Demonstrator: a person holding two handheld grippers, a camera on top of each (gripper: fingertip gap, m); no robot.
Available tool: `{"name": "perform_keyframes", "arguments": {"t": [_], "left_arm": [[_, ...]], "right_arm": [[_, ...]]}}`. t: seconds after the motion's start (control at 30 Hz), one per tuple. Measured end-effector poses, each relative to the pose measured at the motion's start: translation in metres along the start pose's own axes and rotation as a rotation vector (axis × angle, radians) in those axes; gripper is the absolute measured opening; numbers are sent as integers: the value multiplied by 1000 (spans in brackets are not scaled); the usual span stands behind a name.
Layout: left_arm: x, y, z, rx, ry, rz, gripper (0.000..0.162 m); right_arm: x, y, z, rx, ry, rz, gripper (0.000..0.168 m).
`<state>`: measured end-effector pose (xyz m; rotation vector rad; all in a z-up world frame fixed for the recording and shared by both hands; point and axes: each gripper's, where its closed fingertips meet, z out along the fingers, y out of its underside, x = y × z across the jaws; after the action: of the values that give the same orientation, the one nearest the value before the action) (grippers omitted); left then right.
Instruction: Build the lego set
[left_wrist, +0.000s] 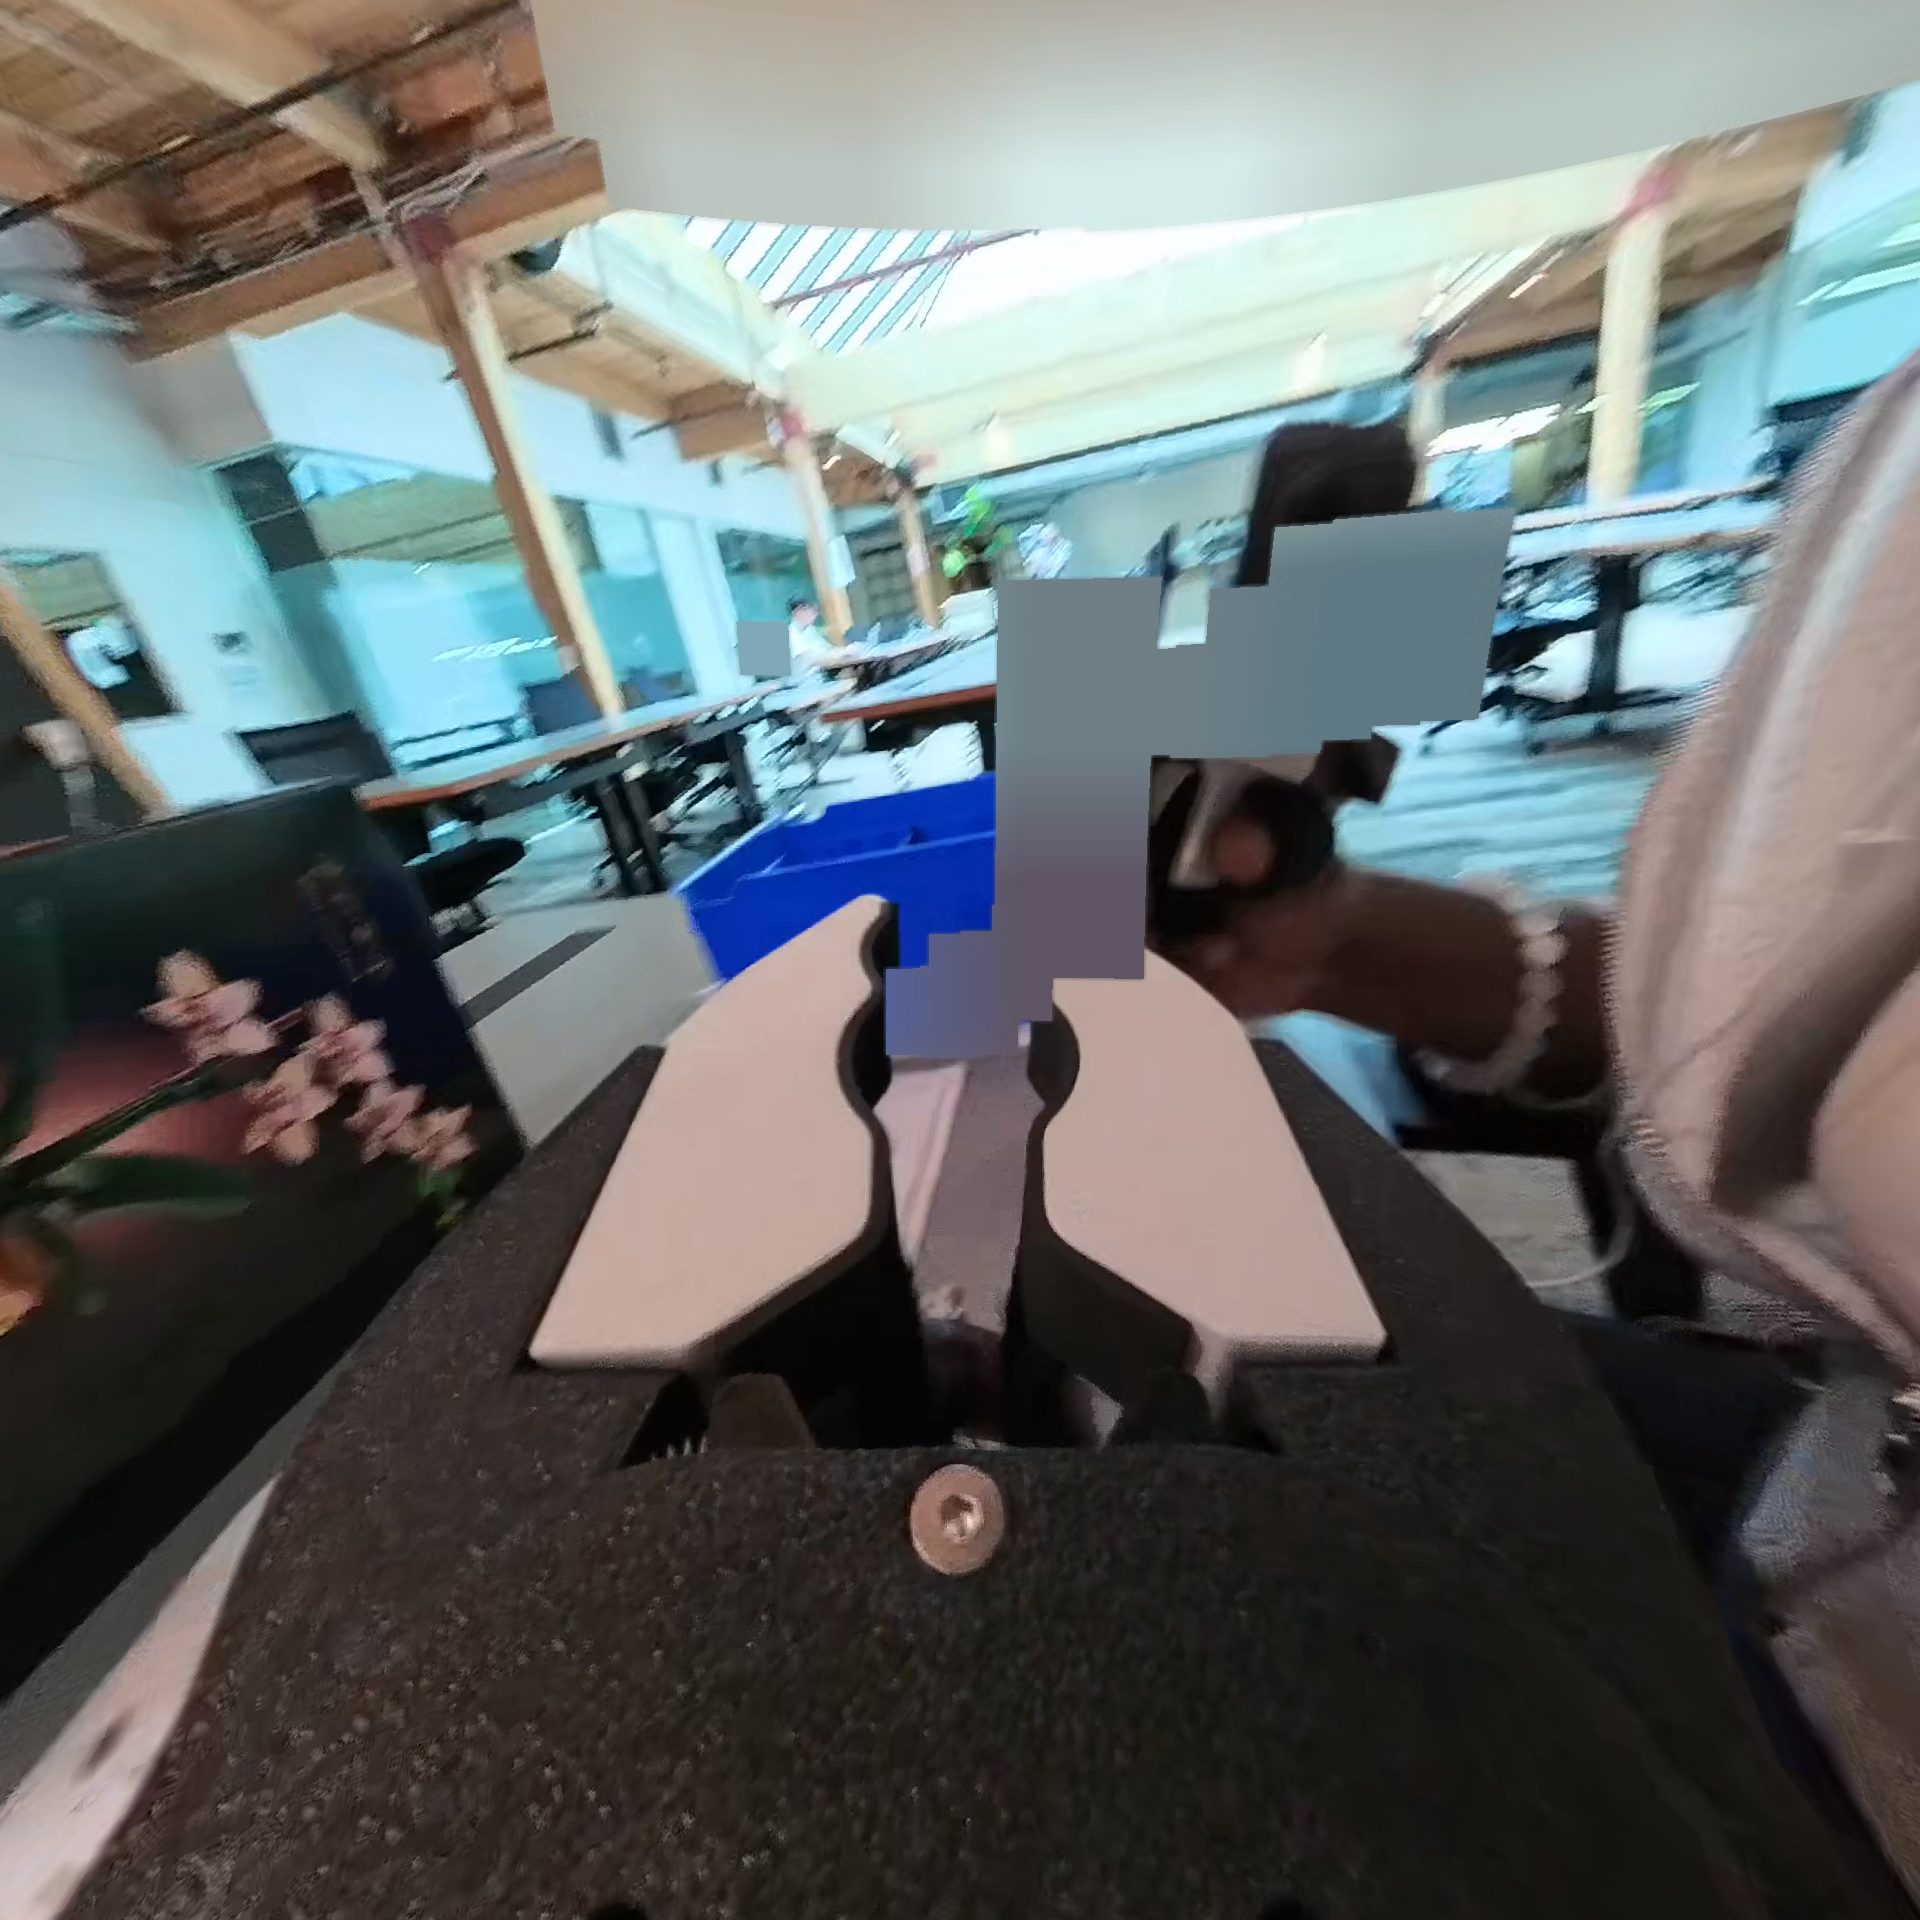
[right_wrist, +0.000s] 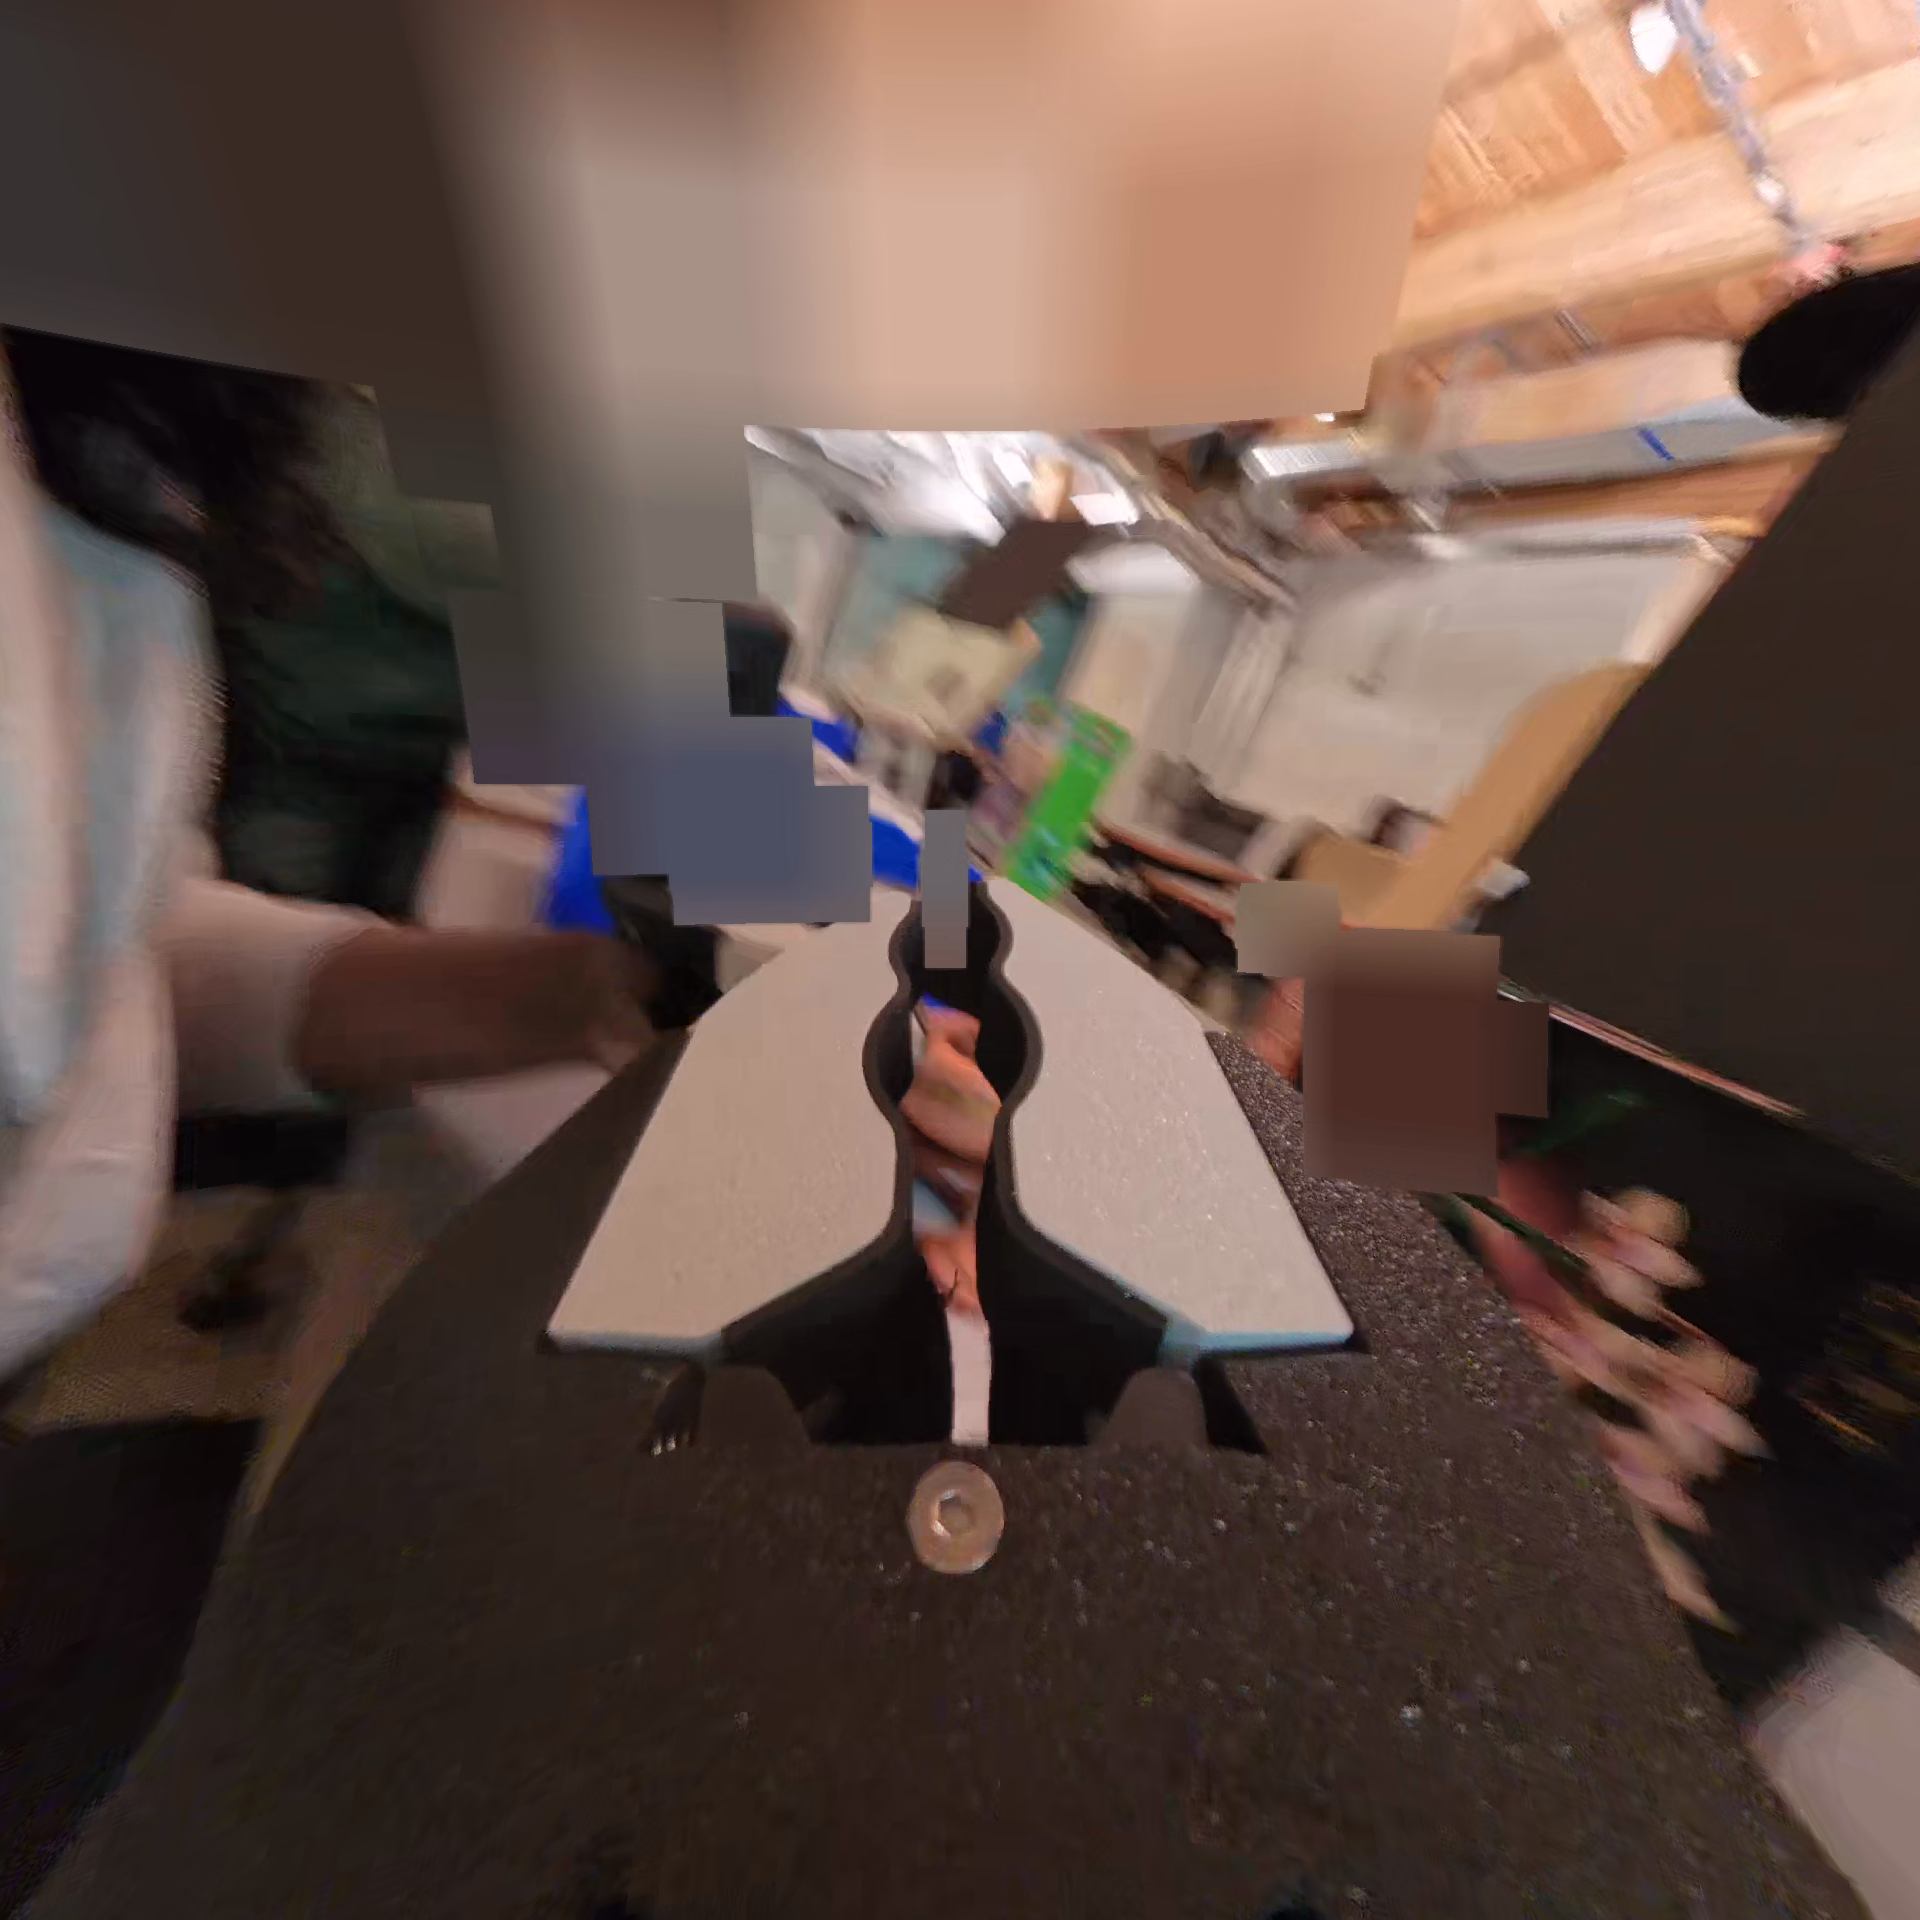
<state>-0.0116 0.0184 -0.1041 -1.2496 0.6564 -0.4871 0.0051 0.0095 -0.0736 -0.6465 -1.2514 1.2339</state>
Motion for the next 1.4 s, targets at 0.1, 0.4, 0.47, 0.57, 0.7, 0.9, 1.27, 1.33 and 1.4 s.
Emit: {"name": "perform_keyframes", "arguments": {"t": [0.1, 0.4, 0.47, 0.57, 0.7, 0.9, 1.27, 1.33, 1.4], "left_arm": [[-37, 12, -12, -169, -205, 89, 20], [-72, 19, -41, -239, -384, 123, 17], [-75, 17, -45, -213, -395, 94, 16], [-78, 17, -47, -207, -408, 76, 15], [-79, 17, -47, -201, -409, 60, 15], [-82, 19, -48, -198, -425, 33, 15], [-82, 22, -47, -205, -426, 31, 14], [-82, 22, -47, -209, -427, 35, 14], [-81, 22, -47, -209, -426, 38, 14]], "right_arm": [[50, 46, -22, -463, 290, -272, 7], [120, 174, -64, -1340, 424, -974, 7], [123, 185, -65, -1358, 430, -940, 7], [125, 193, -68, -1372, 429, -907, 7], [124, 199, -65, -1348, 418, -816, 7], [124, 199, -65, -1347, 408, -795, 7], [123, 202, -68, -1330, 429, -662, 7], [123, 200, -67, -1307, 436, -619, 7], [123, 199, -68, -1307, 439, -618, 7]]}}
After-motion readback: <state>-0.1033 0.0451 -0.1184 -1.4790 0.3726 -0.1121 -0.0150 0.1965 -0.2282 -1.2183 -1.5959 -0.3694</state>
